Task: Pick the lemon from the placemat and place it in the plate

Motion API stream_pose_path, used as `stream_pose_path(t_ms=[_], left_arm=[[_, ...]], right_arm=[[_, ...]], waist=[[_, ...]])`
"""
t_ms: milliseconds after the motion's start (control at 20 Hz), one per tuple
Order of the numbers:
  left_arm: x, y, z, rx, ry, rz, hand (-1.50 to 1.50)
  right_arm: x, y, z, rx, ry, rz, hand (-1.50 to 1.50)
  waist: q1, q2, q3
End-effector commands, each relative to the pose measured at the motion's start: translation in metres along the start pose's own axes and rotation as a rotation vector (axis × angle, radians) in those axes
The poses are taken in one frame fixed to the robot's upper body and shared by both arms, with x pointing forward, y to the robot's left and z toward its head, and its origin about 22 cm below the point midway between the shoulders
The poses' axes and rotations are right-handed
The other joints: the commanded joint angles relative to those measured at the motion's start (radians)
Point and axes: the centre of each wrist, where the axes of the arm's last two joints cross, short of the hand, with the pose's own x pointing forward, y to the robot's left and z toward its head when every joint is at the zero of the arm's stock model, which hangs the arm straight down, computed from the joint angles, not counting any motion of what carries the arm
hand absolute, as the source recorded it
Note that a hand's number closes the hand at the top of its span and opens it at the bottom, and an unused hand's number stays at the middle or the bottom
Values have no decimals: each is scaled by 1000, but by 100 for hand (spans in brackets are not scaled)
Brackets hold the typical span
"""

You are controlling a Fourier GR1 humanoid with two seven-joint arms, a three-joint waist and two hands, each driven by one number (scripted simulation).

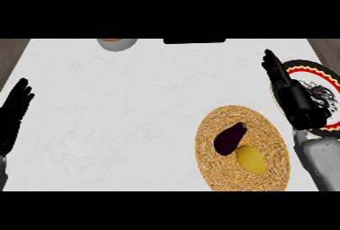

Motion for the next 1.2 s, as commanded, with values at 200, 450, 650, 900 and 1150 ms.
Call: stream_pose_path(t_ms=[200, 450, 650, 900, 1150], left_arm=[[-11, -52, 3, -107, -52, 79, 0], [-36, -75, 18, -138, -3, 154, 0], [-49, -79, 39, -168, -4, 154, 0], [-43, -69, 29, -194, -7, 179, 0], [-54, -90, 41, -173, -18, 160, 0]], right_arm=[[1, 96, 23, 326, 166, -298, 150], [-14, 102, 70, -42, 39, -70, -150], [-35, 121, 132, -3, -69, -46, -150], [-29, 88, 173, -56, -92, 86, -150], [-4, 49, 177, -115, -51, 217, -150]], waist=[[40, -20, 3], [7, -26, 4], [31, -25, 5], [29, -25, 4], [31, -25, 4]])
